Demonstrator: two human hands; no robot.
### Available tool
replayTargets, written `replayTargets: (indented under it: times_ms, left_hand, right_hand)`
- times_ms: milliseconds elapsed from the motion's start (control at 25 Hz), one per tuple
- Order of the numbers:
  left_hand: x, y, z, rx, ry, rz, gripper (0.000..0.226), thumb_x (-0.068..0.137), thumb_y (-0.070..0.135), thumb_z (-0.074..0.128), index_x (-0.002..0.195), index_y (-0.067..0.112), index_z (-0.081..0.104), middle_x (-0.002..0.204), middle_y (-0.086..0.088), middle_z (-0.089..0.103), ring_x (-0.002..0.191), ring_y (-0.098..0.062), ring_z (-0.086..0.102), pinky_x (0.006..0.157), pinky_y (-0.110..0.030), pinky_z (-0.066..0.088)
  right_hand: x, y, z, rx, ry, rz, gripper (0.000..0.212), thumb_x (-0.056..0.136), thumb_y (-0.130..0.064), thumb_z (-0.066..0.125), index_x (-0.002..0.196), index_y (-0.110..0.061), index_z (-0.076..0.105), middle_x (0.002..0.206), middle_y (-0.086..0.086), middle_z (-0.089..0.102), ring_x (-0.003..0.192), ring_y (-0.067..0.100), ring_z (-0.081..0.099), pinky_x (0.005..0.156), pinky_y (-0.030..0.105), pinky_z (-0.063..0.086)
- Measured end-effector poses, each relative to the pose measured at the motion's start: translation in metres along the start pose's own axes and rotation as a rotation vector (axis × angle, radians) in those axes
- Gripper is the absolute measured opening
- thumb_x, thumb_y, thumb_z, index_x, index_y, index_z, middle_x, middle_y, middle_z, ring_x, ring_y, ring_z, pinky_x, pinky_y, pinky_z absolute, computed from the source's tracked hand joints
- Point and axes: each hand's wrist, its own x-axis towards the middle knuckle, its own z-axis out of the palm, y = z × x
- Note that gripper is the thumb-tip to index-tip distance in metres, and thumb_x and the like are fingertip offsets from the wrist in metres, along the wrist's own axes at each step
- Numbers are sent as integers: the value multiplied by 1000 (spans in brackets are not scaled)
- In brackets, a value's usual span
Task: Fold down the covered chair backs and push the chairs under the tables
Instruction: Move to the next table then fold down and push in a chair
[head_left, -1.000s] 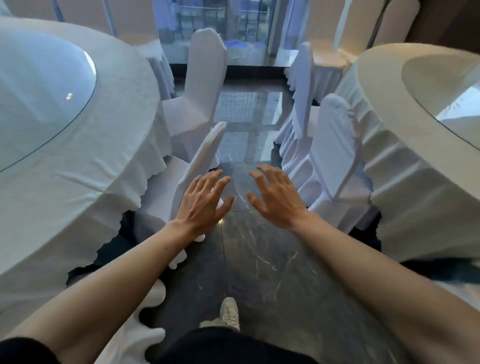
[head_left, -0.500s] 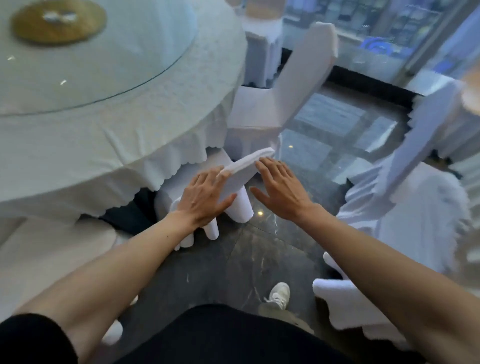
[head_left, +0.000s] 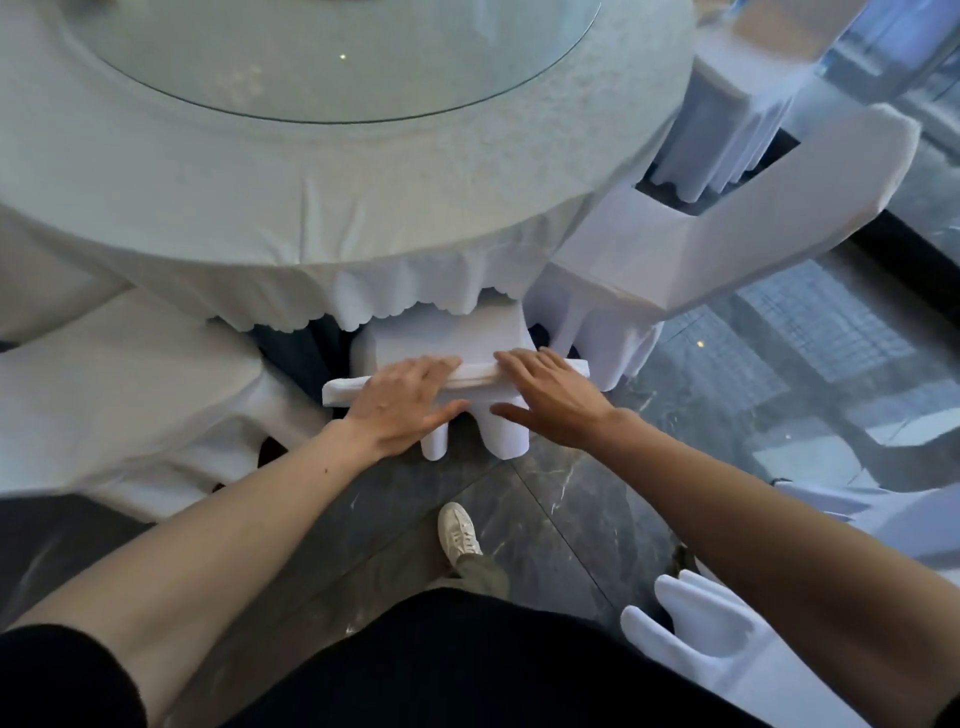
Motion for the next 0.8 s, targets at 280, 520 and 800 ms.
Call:
replayTargets:
  times_ms: [280,520,800]
  left_hand:
    - [16,-23,2,14,-45,-17,68,83,75,21,110,20,51,91,2,65,70,-24,61,57,-31,36]
    - [15,-9,12,45,121,-41,65,88,76,10,92,20,45,67,3,59,50,-23,54,44,-31,40]
    - [25,73,42,106,218,-140,56,91,72,16,90,21,41,62,2,57,45,-23,53,41,-29,40]
  right_hand:
    - [36,17,-9,-68,-177,-96,37,98,-46,44,111,-12,44,96,5,61,71,24,52,57,36,38]
    - [32,28,-16,-108,-203,-182,36,100,-47,39,104,-10,41,89,4,58,63,23,40,56,36,30]
    - [-3,96,-18,-118,-229,-403,32,100,-42,41,109,-11,41,88,5,56,62,24,41,58,37,32]
